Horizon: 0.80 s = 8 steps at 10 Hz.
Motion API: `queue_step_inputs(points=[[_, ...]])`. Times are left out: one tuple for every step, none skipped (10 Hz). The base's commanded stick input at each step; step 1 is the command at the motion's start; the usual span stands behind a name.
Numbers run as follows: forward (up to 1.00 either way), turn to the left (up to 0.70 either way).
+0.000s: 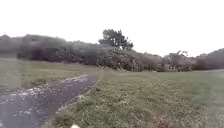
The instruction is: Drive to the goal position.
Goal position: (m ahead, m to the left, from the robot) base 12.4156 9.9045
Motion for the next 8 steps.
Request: queue_step_inputs(points=[[0.06,0.04],[0.06,0.01],[0.06,0.00],[0.06,0.00],[0.06,0.00],[0.06,0.00],[0.06,0.00],[0.06,0.00]])
